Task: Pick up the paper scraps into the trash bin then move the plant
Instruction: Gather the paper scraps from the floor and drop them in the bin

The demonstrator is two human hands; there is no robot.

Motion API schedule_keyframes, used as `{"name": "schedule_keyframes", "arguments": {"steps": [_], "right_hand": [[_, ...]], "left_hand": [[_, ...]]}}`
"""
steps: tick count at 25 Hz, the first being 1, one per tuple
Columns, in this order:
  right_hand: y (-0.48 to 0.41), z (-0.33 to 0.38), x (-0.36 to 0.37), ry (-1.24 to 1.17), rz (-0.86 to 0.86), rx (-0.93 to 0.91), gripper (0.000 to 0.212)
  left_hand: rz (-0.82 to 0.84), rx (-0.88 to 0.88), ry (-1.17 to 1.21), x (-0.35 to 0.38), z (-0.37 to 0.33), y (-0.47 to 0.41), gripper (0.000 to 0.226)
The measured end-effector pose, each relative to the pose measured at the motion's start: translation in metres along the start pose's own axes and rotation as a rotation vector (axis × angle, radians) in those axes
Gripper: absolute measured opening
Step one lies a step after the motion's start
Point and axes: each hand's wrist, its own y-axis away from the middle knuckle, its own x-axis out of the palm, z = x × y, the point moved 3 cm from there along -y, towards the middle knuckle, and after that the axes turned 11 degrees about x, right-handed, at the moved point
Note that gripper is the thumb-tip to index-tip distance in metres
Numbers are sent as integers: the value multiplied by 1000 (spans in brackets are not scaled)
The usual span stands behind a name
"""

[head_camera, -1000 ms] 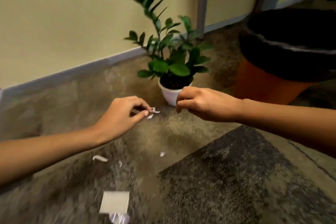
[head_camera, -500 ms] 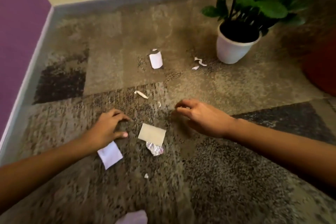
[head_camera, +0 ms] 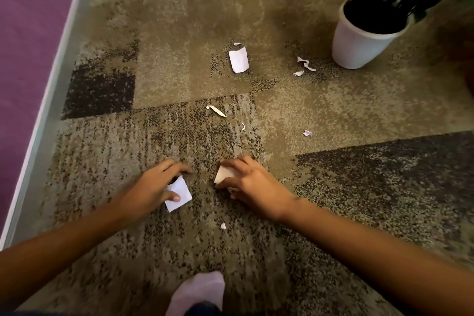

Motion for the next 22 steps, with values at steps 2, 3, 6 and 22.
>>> {"name": "schedule_keyframes", "arguments": {"steps": [2,3,6,22], "right_hand": [[0,-6,-2,-126,-18,-1,35],[0,-8,-3,-237,-19,48,34],[3,-11,-3,-481,-21,223,29],[25,-30,-11,-462,-245,248,20]], "left_hand": [[-18,13,-18,-5,-3,-7,51],[-34,22,-25,-10,-6,-11,45],[-165,87,-83,-29,-17,-29,26],[-184,369,-269,-62,-4,-142,22]]}}
